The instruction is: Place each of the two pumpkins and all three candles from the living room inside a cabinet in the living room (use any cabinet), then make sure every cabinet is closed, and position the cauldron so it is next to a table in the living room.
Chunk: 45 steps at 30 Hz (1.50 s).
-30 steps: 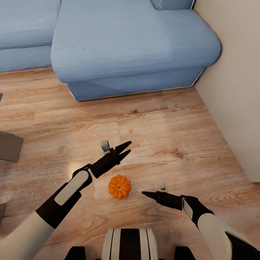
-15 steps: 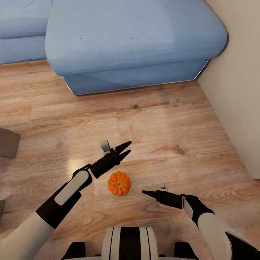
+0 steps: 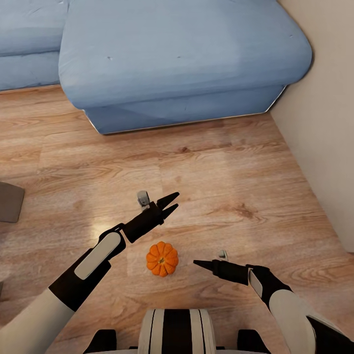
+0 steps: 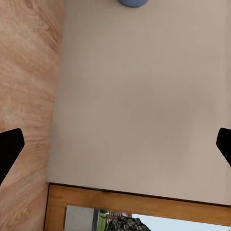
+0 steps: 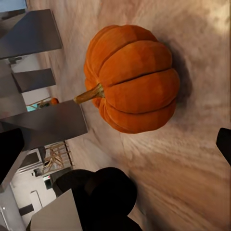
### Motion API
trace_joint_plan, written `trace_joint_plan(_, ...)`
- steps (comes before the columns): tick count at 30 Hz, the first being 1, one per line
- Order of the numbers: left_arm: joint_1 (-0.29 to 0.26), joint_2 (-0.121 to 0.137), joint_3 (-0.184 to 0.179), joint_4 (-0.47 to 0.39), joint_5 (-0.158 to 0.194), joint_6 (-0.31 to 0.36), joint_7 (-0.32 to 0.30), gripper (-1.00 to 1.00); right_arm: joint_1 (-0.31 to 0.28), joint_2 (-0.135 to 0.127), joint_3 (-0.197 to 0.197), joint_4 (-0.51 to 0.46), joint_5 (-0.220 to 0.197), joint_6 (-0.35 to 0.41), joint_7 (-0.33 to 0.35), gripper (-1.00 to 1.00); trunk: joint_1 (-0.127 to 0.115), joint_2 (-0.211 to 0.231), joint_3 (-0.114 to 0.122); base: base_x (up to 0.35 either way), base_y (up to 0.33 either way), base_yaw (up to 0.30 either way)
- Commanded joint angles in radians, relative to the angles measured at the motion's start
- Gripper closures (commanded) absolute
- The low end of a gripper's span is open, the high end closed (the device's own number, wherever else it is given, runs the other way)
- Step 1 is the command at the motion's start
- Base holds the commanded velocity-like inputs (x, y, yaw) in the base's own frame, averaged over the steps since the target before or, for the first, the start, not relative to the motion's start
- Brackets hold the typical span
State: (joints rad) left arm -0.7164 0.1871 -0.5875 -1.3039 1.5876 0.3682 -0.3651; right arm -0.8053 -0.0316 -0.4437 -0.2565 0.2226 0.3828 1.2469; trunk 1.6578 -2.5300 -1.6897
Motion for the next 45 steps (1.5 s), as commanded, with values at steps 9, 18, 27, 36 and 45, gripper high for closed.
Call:
trace_joint_plan(9, 0.0, 0.0, 0.0, 0.0, 0.0, 0.0, 0.0, -1.0, 0.0, 0.004, 0.004, -0.033, 0.002, -0.002, -0.094, -1.0, 0.0, 0.0, 0.0, 0.002, 0.0, 0.006)
trace_joint_plan(18, 0.0, 0.0, 0.0, 0.0, -0.001, -0.001, 0.0, -1.0, 0.0, 0.004, 0.007, -0.038, 0.003, -0.004, -0.104, -1.0, 0.0, 0.0, -0.005, 0.0, 0.0, 0.236)
trace_joint_plan(27, 0.0, 0.0, 0.0, 0.0, -0.001, 0.0, 0.0, -1.0, 0.0, 0.004, 0.007, -0.038, 0.001, -0.004, -0.104, -1.0, 0.0, 0.0, -0.012, 0.0, 0.0, 0.262)
trace_joint_plan(36, 0.0, 0.0, 0.0, 0.0, -0.001, 0.0, 0.0, -1.0, 0.0, 0.002, 0.007, -0.038, 0.001, -0.004, -0.107, -1.0, 0.0, 0.0, -0.015, 0.0, 0.0, 0.162)
trace_joint_plan(45, 0.0, 0.0, 0.0, 0.0, -0.001, 0.0, 0.0, -1.0, 0.0, 0.003, 0.007, -0.038, 0.0, -0.006, -0.112, -1.0, 0.0, 0.0, -0.015, 0.0, 0.0, 0.001)
